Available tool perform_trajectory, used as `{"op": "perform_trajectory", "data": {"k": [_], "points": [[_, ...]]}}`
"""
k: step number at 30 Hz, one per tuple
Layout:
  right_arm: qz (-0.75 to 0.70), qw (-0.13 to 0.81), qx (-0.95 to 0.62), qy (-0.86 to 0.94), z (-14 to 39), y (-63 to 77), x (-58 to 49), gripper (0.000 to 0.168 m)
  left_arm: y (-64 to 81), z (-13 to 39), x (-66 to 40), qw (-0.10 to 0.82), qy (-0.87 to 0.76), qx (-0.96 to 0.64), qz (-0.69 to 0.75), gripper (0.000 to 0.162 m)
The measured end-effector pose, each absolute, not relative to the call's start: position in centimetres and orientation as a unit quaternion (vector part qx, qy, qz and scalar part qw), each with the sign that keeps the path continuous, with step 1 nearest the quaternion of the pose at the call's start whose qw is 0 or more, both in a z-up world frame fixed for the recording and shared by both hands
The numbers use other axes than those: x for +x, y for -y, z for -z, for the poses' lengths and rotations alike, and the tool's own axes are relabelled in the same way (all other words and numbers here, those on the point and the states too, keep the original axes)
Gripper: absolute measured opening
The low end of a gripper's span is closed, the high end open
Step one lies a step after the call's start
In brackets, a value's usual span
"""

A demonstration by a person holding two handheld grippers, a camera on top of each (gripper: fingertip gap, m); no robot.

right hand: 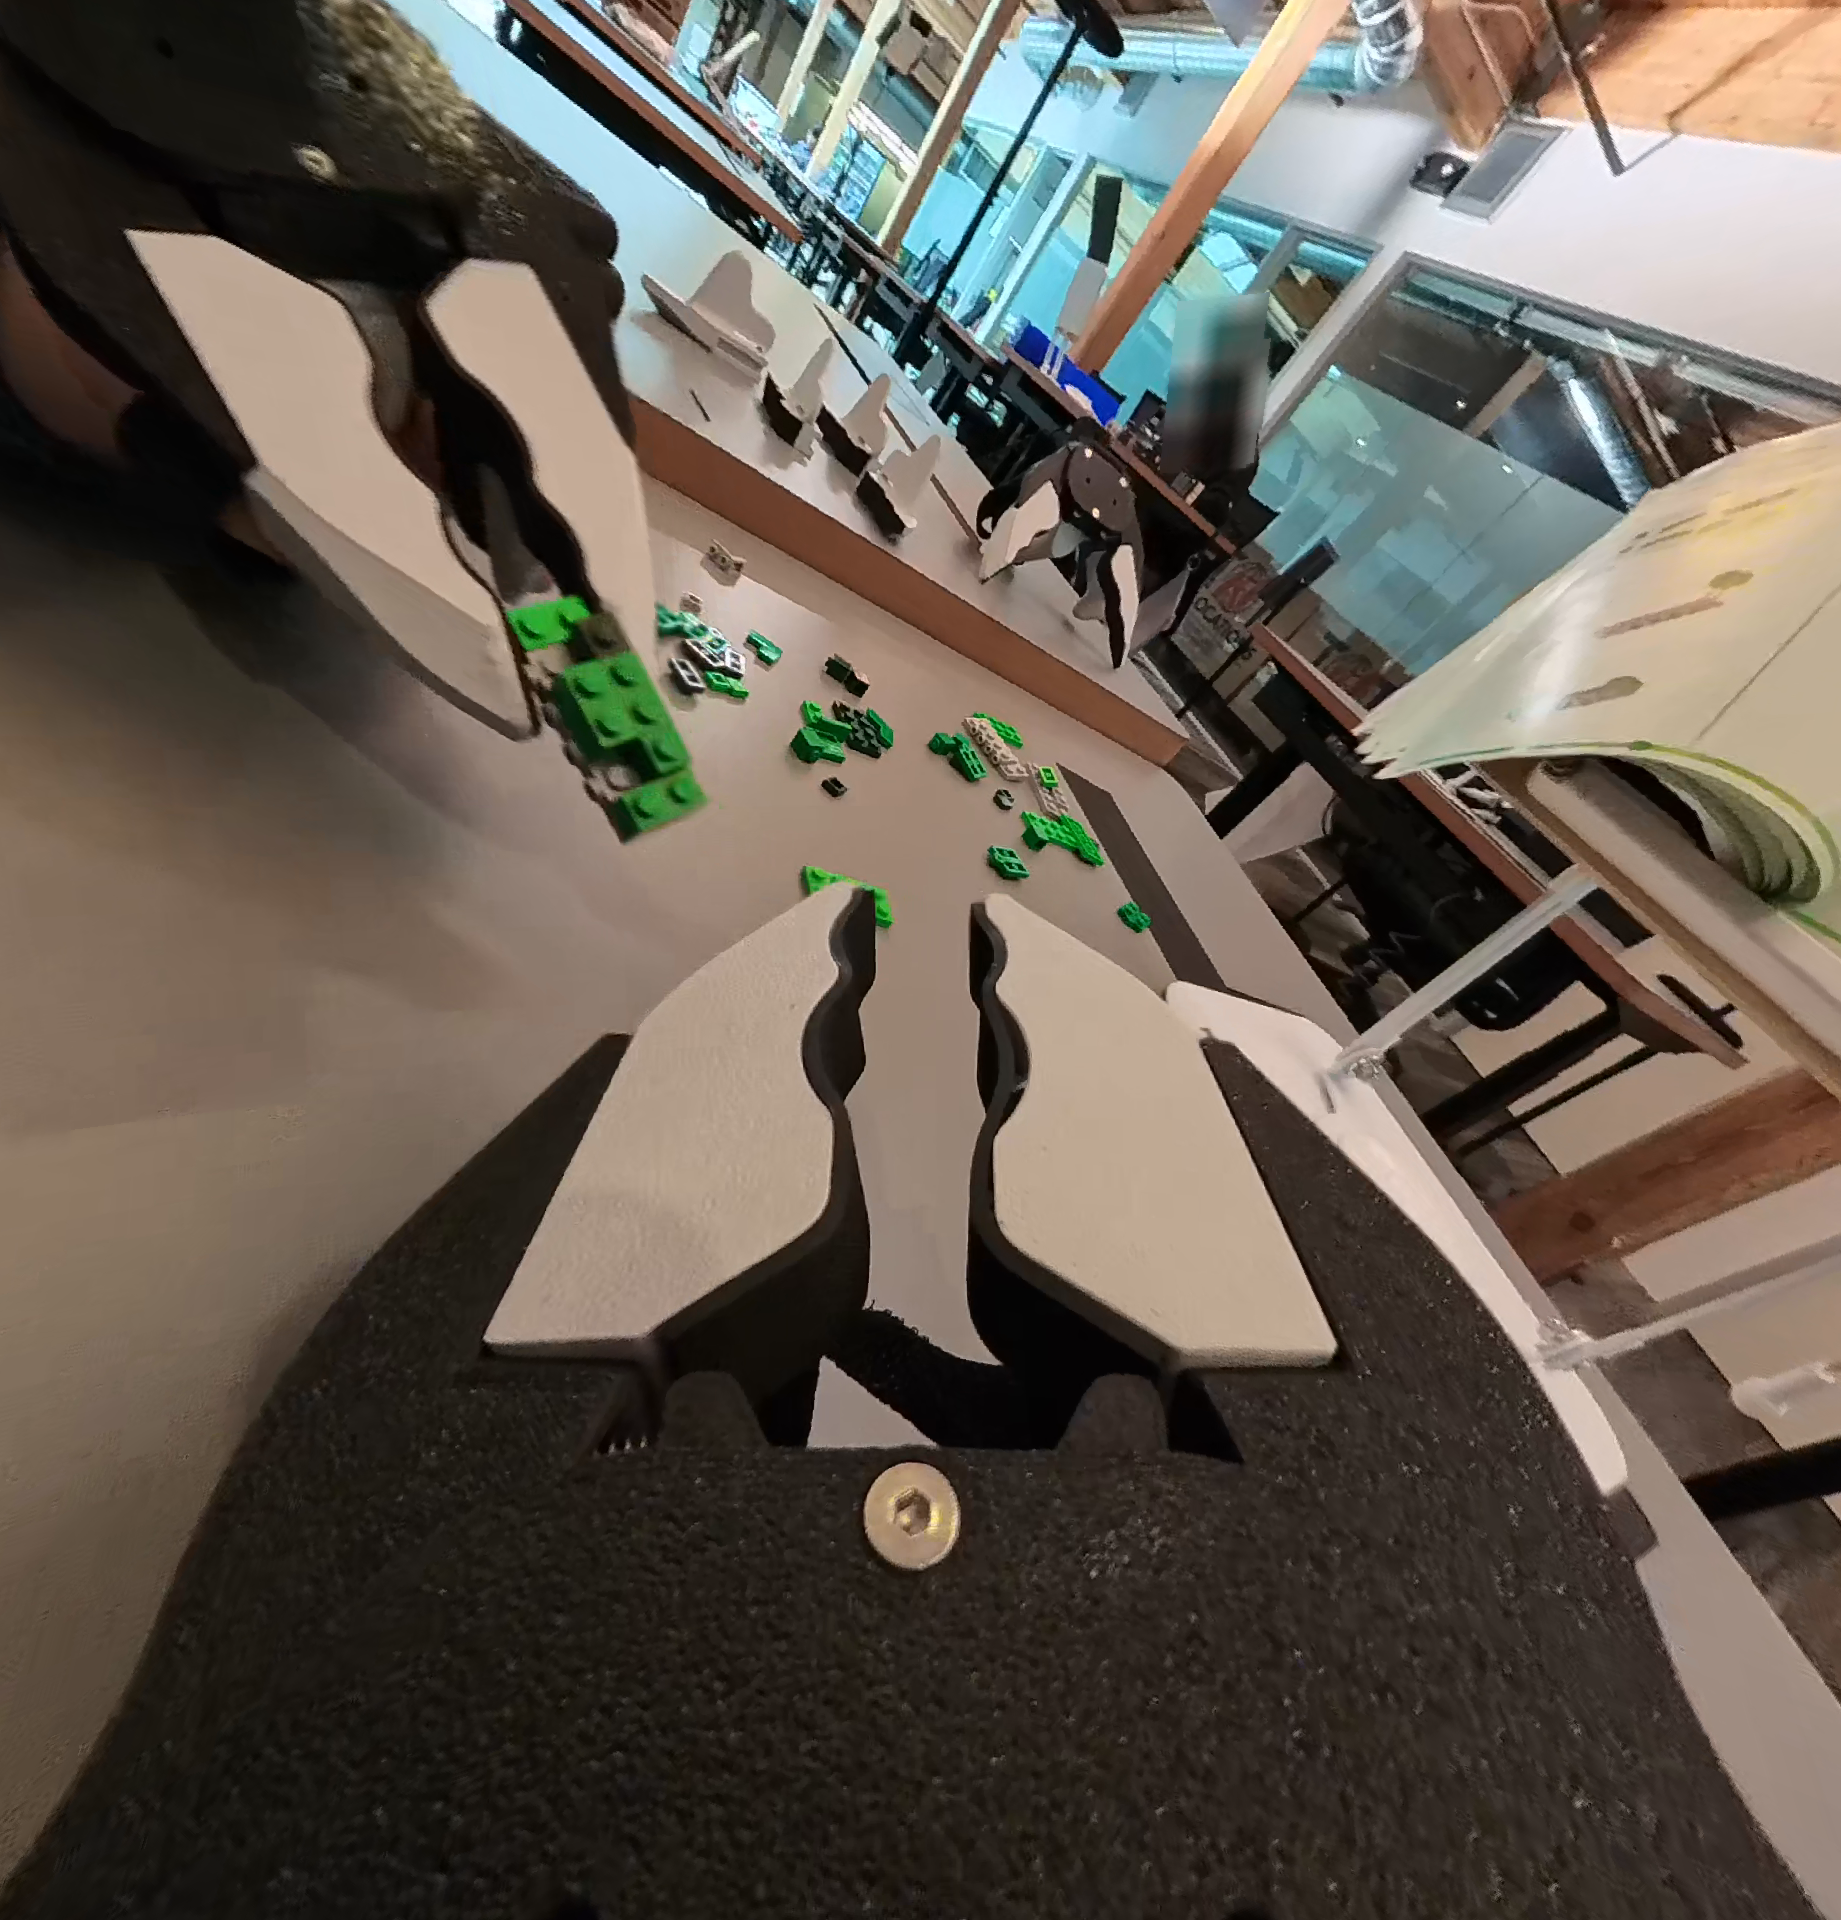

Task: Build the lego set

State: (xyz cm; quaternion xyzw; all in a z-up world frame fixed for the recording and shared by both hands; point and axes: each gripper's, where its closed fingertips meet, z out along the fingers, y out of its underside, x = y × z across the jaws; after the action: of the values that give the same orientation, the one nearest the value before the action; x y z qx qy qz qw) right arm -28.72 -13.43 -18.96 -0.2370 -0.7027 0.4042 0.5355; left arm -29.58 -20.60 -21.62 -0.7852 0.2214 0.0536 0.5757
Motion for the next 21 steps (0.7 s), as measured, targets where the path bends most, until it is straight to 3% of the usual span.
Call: {"op": "perform_trajectory", "data": {"k": [6,15,21], "points": [[-0.443,0.448,-0.284,0.723,18.0,14.6,-31.0,0.009,20.9,21.1,-28.8,0.594,-0.238,-0.768,-0.029,0.018],[-0.366,0.172,-0.341,0.849,18.2,20.8,-44.2,0.018,21.0,22.4,-27.3,0.562,-0.290,-0.775,-0.012,0.018],[-0.273,0.131,-0.359,0.883,22.7,22.7,-50.9,0.014,20.9,22.1,-28.0,0.570,-0.264,-0.778,-0.011,0.018]]}}
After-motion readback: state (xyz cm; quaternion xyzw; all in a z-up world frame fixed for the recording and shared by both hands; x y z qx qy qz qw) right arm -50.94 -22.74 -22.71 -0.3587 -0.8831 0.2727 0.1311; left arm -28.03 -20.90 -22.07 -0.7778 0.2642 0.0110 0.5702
